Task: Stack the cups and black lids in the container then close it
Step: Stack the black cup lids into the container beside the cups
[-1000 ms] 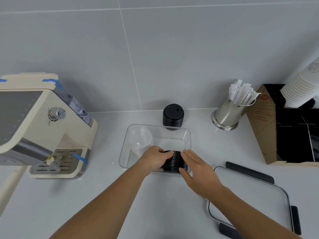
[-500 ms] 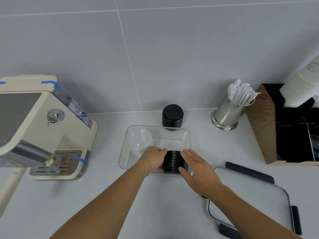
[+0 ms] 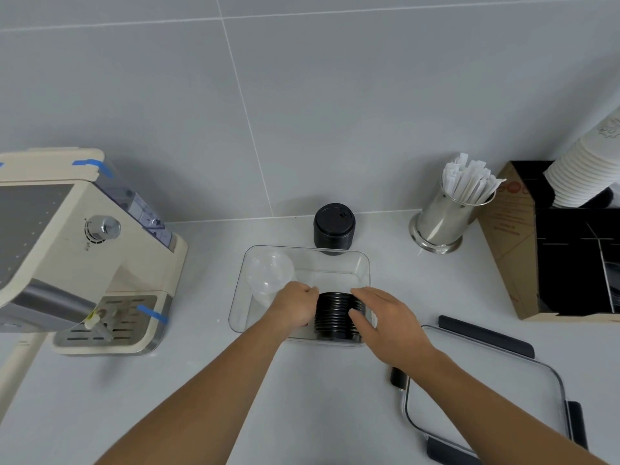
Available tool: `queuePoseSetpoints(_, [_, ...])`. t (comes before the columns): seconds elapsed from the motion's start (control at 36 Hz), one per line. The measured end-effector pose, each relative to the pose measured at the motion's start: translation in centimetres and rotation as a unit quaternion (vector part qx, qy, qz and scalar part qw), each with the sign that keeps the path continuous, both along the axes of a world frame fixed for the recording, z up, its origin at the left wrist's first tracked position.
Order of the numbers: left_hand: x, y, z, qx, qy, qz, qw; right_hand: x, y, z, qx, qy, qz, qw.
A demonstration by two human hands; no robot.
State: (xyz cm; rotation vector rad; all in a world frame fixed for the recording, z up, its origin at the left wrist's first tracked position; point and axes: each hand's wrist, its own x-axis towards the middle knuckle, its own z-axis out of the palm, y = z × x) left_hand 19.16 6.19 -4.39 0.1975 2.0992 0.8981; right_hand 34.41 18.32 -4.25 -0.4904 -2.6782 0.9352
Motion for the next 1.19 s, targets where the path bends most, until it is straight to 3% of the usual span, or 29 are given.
queuePoseSetpoints(0.22, [-0.1, 0.1, 0.6, 0.003, 0.022, -0.01, 1.0, -0.7, 0.6, 0.7, -0.053, -0.04, -0.028, 0.997])
queuePoseSetpoints(0.33, [-0.3, -0.2, 1.7, 0.024, 0.042, -0.01, 0.999, -1.2, 1.1, 1.3, -0.137, -0.051, -0.076, 0.986])
queuePoseSetpoints(0.42, [-0.8, -0.6, 2.8, 0.056, 0.039, 0.006, 0.998, -1.7, 2.0, 1.8, -0.24, -0.052, -0.126, 0.961])
queuePoseSetpoints(0.56, [-2.2, -0.5, 5.1, 0.145, -0.07, 0.098, 0.982, -3.1, 3.6, 2.7, -0.41, -0.001, -0.175, 0.895])
queuePoseSetpoints(0.67, [-3.8, -0.2, 6.5, 0.189, -0.107, 0.129, 0.968, -4.4, 5.0, 3.6, -0.497, 0.034, -0.196, 0.845])
queuePoseSetpoints(1.0, [-10.2, 1.7, 6.8, 0.2, -0.123, 0.152, 0.96, -8.6, 9.6, 4.6, -0.55, 0.021, -0.226, 0.803])
queuePoseSetpoints(1.19, [-12.8, 3.8, 5.8, 0.147, -0.102, 0.125, 0.976, -11.2, 11.3, 2.9, -0.555, -0.019, -0.233, 0.798])
